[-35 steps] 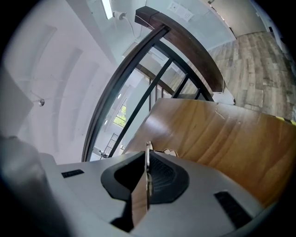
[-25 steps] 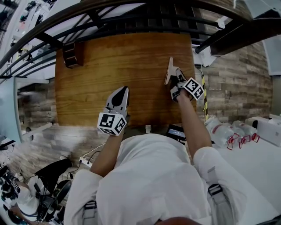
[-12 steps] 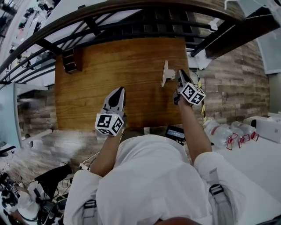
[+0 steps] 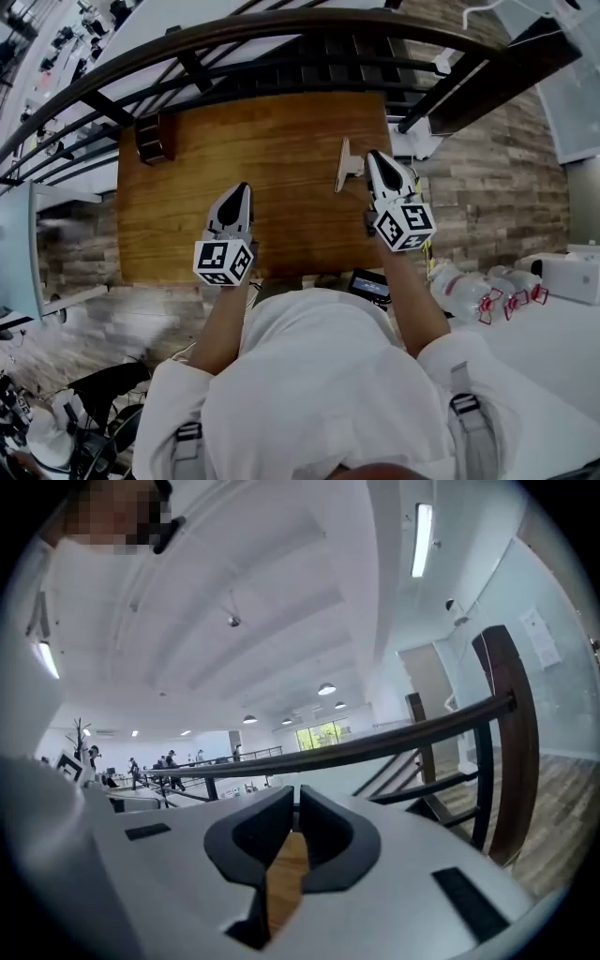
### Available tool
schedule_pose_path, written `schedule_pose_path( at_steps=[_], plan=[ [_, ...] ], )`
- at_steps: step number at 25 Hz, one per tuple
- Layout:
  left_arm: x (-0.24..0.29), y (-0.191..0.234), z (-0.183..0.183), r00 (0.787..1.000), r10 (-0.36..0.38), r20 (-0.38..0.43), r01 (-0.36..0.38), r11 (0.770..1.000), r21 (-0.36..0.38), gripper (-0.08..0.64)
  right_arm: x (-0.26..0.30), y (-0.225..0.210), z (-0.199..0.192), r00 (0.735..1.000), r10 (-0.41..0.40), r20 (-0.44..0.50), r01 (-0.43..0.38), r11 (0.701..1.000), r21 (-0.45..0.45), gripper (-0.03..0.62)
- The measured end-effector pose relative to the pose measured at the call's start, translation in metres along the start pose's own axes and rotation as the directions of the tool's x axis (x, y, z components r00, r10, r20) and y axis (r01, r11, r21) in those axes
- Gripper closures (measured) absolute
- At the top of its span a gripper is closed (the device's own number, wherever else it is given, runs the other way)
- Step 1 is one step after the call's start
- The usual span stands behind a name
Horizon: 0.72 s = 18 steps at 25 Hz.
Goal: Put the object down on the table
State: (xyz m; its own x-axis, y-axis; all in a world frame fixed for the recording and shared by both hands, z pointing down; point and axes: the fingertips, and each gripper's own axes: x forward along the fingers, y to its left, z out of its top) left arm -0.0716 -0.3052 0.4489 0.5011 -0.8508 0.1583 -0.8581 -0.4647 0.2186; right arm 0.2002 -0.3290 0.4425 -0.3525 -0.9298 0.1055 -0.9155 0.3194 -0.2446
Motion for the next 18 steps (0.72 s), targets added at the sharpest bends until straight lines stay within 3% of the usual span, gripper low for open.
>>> schedule_pose_path(
  at_steps=[5, 8, 13, 18],
  plan=[
    [-0.004, -0.015, 0.013, 0.999, -0.007, 0.036, 0.007, 1.000, 0.008, 0.545, -0.028, 0.028, 0.035, 0.998, 0.052, 0.041, -0.047, 0.993, -0.111, 0.560],
    [-0.003, -0.025, 0.019, 0.999, -0.013, 0.049, 0.013, 1.000, 0.012, 0.545, -0.044, 0.035, 0.049, 0.996, 0.076, 0.049, -0.069, 0.989, -0.133, 0.561],
    [-0.005, -0.048, 0.029, 0.998, -0.012, 0.067, 0.010, 1.000, 0.023, 0.545, -0.073, 0.034, 0.048, 0.996, 0.087, 0.027, -0.080, 0.979, -0.188, 0.566],
    [-0.011, -0.061, 0.027, 0.998, 0.003, 0.070, -0.006, 0.999, 0.047, 0.545, -0.089, 0.012, 0.029, 0.999, 0.044, -0.014, -0.046, 0.984, -0.170, 0.566]
  ],
)
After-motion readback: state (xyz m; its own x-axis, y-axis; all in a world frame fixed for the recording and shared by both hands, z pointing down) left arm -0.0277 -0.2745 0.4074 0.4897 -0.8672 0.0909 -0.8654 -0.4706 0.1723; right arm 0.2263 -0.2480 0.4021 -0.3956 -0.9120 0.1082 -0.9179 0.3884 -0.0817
